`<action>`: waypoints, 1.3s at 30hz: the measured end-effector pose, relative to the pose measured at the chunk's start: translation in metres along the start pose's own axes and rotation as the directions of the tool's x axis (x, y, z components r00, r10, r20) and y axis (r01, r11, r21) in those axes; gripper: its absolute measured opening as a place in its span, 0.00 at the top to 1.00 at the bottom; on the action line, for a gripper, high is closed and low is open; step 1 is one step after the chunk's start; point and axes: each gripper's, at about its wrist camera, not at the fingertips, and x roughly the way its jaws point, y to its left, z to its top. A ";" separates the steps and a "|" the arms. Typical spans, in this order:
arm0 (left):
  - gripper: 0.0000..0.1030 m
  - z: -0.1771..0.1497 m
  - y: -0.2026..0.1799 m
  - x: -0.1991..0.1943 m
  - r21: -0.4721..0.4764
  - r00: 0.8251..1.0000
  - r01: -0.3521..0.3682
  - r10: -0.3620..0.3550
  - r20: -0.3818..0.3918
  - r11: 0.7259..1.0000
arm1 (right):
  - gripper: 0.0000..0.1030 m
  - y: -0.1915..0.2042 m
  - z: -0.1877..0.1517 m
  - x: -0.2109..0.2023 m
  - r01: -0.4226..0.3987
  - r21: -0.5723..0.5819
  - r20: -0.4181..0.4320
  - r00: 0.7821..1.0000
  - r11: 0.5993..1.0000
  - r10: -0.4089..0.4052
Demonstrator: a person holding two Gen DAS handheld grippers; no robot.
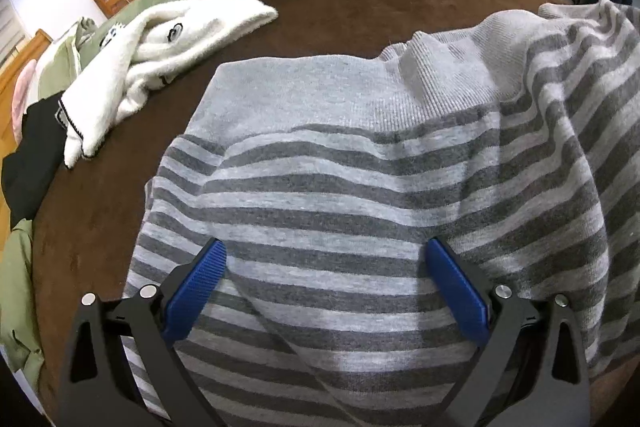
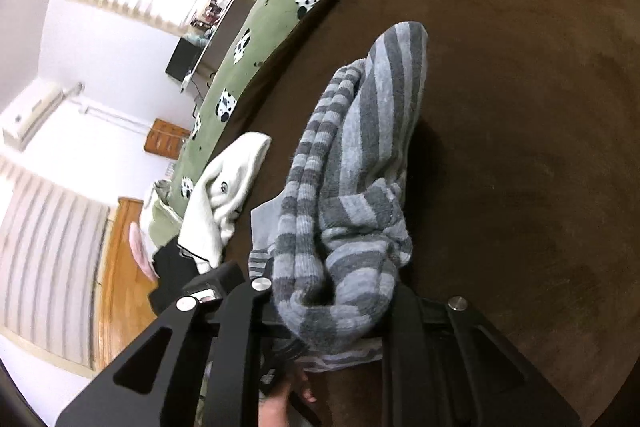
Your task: Fold large clothes
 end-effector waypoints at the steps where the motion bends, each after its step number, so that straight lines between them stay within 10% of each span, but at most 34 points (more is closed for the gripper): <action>1: 0.05 0.001 0.002 -0.004 0.003 1.000 -0.007 0.007 0.009 1.000 | 0.83 0.001 0.003 -0.001 0.006 -0.001 0.002 1.000 1.000 -0.006; 6: 0.06 -0.002 0.019 -0.020 0.001 0.997 -0.062 0.062 0.035 0.998 | 0.83 0.000 0.014 -0.003 0.028 -0.033 -0.015 0.999 0.999 -0.029; 11: 0.05 -0.017 0.026 0.010 -0.067 0.997 0.036 -0.041 -0.070 0.997 | 0.83 0.001 0.014 0.001 0.051 -0.074 -0.059 0.997 0.996 -0.055; 39: 0.06 -0.031 0.040 0.002 -0.086 0.998 0.056 -0.055 0.003 0.995 | 0.86 0.134 -0.045 0.060 -0.051 -0.412 -0.232 0.971 0.910 -0.051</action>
